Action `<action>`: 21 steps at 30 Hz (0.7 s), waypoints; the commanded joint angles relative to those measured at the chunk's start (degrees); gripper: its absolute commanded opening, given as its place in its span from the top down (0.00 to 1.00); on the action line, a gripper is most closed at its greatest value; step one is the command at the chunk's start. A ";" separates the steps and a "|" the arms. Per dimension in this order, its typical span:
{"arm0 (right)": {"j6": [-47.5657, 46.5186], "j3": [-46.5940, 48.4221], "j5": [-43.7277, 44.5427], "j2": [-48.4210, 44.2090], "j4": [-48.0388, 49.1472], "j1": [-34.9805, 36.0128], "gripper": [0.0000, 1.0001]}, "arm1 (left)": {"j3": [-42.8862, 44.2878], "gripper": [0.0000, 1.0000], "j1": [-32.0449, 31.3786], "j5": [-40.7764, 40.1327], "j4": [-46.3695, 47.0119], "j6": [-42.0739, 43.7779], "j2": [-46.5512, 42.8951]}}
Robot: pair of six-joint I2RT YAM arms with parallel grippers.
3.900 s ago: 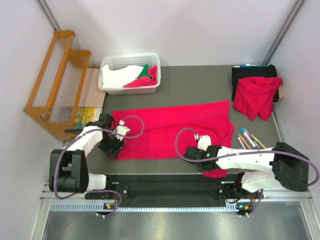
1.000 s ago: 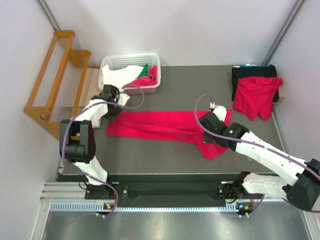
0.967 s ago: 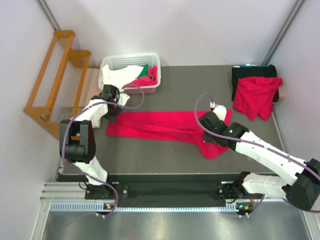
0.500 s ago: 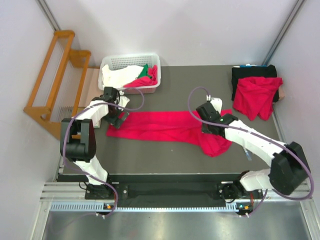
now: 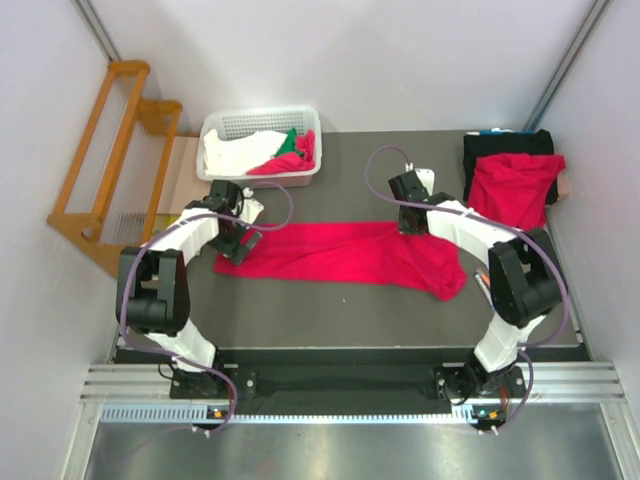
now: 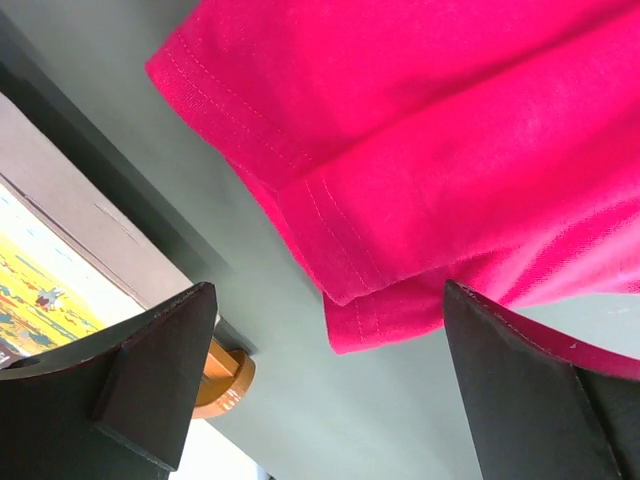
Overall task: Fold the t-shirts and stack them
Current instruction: Fold the tshirt
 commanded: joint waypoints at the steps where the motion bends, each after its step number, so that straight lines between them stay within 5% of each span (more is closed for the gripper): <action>1: -1.86 3.60 0.95 2.02 2.08 -3.18 0.98 | -1.26 0.01 -0.77 0.13 -0.65 -0.21 -2.89; 4: -2.30 4.91 2.44 2.64 1.29 -4.24 0.65 | -1.96 0.01 -1.03 -0.14 -0.56 0.15 -2.98; 5: -2.48 5.26 2.45 2.72 0.42 -4.94 0.43 | -2.06 0.01 -1.12 -0.14 -0.65 0.15 -3.07; 8: -2.74 7.63 2.88 3.51 -1.78 -5.91 0.03 | -2.23 0.01 -1.73 0.04 -0.91 0.15 -3.24; 21: -1.07 -1.93 5.95 -6.94 -3.72 -6.61 0.00 | -3.55 0.01 -4.98 -0.58 -0.47 -0.91 -3.77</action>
